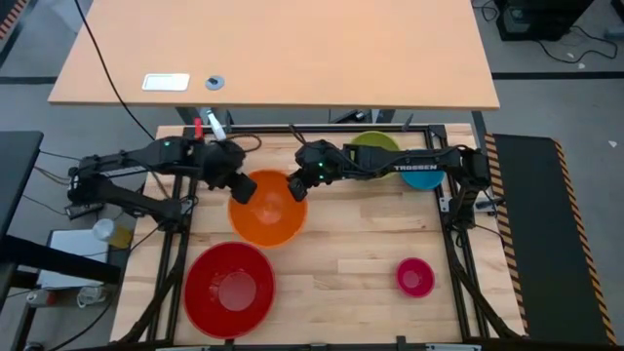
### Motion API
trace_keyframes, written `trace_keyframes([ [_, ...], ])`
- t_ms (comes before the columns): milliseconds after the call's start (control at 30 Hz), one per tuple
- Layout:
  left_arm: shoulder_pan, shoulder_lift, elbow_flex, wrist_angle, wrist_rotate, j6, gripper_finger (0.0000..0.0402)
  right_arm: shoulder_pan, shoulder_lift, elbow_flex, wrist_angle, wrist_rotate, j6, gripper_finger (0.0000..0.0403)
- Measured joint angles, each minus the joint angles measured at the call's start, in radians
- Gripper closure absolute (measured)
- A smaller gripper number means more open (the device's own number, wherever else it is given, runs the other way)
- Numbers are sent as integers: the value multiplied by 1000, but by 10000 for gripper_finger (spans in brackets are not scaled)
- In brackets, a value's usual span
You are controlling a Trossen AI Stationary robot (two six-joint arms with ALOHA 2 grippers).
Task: Nest bowls inside each other
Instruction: Stack the orange bowl into the red bowl
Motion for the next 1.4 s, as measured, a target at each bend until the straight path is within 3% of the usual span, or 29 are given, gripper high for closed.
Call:
trace_keyframes([
  [400, -2, 51, 1, -5, 0, -37, 247, -27, -1, 159, -117, -12, -162, 374],
  [567, -2, 48, 1, -6, 8, -48, 296, -34, -1, 160, -116, -69, -190, 364],
  [733, -1, 50, -1, -9, 38, -39, 386, -33, -2, 163, -102, -76, -211, 330],
  [1000, 2, 49, -1, -58, 89, -21, 397, -56, -2, 163, -106, -149, -237, 262],
  [1233, -1, 49, -1, -174, 125, -19, 399, -118, -14, 162, -22, -367, -240, 203],
  [1400, -66, 49, -1, -168, 248, 112, 399, -118, -9, 150, 4, -298, -347, 174],
])
